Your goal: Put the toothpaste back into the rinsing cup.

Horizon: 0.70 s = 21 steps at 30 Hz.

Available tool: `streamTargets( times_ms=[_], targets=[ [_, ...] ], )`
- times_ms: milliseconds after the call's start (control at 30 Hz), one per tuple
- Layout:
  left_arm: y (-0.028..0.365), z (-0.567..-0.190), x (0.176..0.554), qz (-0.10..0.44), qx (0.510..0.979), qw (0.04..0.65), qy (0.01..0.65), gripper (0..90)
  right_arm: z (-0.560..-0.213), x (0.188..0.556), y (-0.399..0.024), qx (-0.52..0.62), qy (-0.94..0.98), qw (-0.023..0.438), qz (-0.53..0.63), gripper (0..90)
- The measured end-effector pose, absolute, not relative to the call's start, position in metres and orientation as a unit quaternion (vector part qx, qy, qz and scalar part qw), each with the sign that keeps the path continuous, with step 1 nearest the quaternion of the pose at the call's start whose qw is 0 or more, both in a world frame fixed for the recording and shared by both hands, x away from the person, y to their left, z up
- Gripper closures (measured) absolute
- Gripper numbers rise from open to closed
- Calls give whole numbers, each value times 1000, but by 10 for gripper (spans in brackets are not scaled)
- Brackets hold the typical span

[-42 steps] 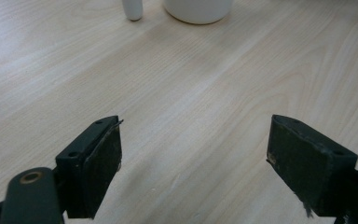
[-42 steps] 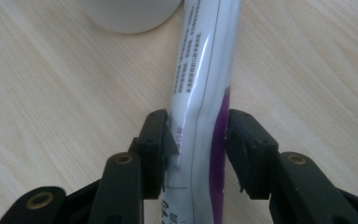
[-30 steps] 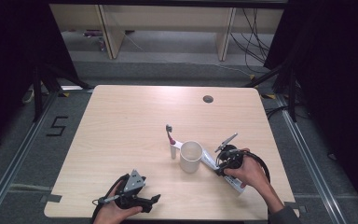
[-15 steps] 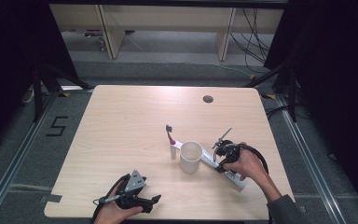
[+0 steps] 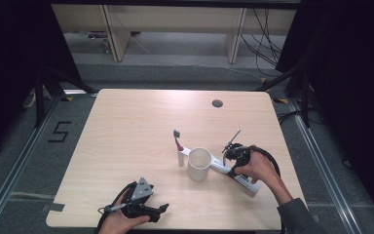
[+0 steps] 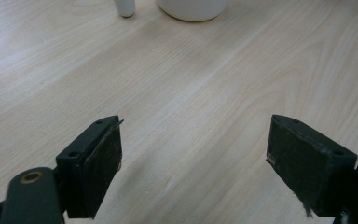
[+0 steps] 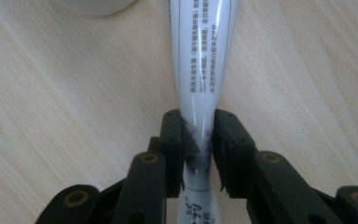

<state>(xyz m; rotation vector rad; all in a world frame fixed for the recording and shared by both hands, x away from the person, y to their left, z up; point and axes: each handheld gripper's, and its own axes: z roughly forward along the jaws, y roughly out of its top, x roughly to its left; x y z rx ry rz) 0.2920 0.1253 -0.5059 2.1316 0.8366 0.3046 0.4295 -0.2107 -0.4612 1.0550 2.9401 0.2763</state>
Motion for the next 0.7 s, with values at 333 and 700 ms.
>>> streamTargets(
  times_ms=[333,700],
  targets=[
    [124,-507,292,119,844,403,332,175,-467,433,-209,333,941,-6,60,751],
    [123,-507,293,116,848,400,328,176,-471,435,-207,318,947,3,37,751]
  ],
)
